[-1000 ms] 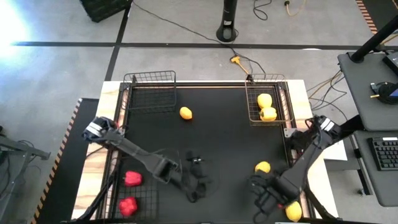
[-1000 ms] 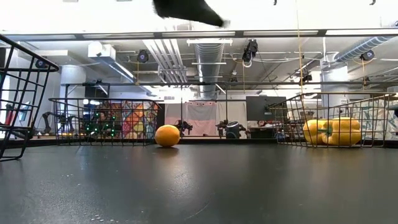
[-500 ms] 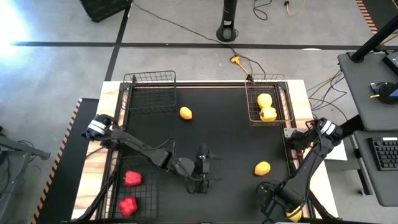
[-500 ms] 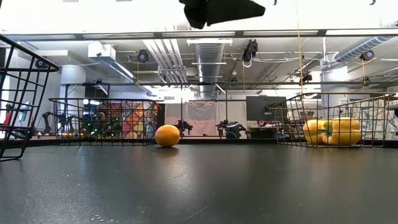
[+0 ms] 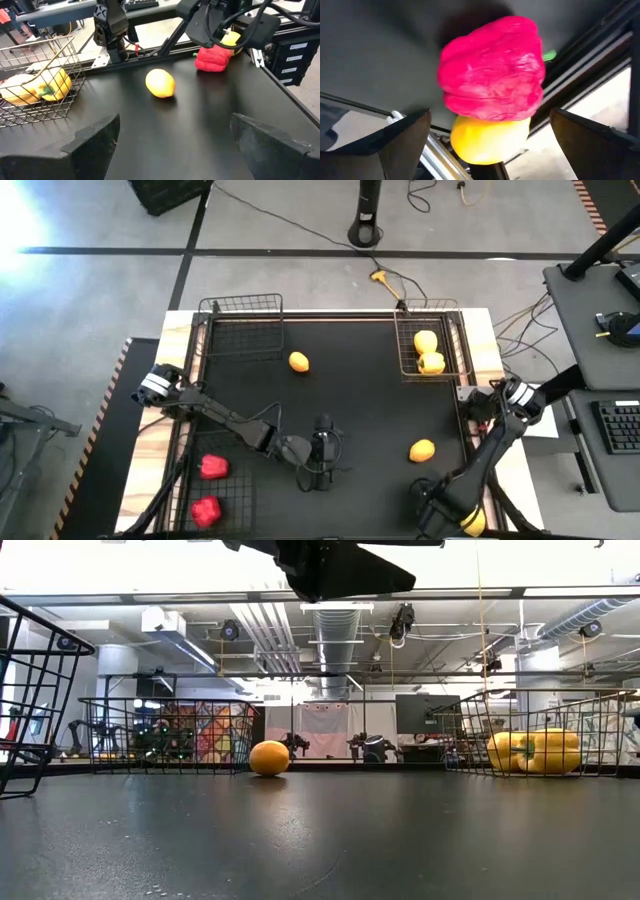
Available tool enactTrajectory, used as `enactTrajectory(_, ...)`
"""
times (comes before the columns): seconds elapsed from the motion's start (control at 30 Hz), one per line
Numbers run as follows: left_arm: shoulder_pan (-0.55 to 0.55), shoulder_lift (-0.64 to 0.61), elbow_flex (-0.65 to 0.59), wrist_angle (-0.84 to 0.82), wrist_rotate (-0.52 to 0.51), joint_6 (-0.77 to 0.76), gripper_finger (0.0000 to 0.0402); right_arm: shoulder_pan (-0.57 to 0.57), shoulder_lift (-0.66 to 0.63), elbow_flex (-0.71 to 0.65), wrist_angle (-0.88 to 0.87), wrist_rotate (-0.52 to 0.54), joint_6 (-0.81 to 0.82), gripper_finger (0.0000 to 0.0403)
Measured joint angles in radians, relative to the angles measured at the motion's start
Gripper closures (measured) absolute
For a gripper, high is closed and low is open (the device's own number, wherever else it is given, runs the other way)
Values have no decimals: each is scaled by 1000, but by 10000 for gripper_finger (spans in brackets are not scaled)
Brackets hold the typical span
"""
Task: Sort produce into baskets
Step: Put the red bell pepper into the bottom black wire basket
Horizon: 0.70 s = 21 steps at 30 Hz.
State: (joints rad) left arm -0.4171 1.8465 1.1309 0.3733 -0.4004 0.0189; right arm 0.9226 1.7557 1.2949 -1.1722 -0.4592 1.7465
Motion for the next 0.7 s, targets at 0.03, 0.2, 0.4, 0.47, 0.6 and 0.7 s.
enactTrajectory(0.03,0,0,0,1,0,1,41,0,1,0,0,-1,-1,3)
enactTrajectory(0.2,0,0,0,7,0,9,41,0,30,0,12,-1,-22,3)
enactTrajectory(0.4,0,0,0,38,0,37,41,-7,82,-7,60,4,-102,3)
enactTrajectory(0.47,0,0,0,41,0,45,41,-10,99,-10,38,16,-118,3)
enactTrajectory(0.6,0,0,0,42,0,51,41,-11,121,-10,55,17,-119,3)
enactTrajectory(0.7,0,0,0,43,0,51,41,-13,122,-9,56,15,-117,3)
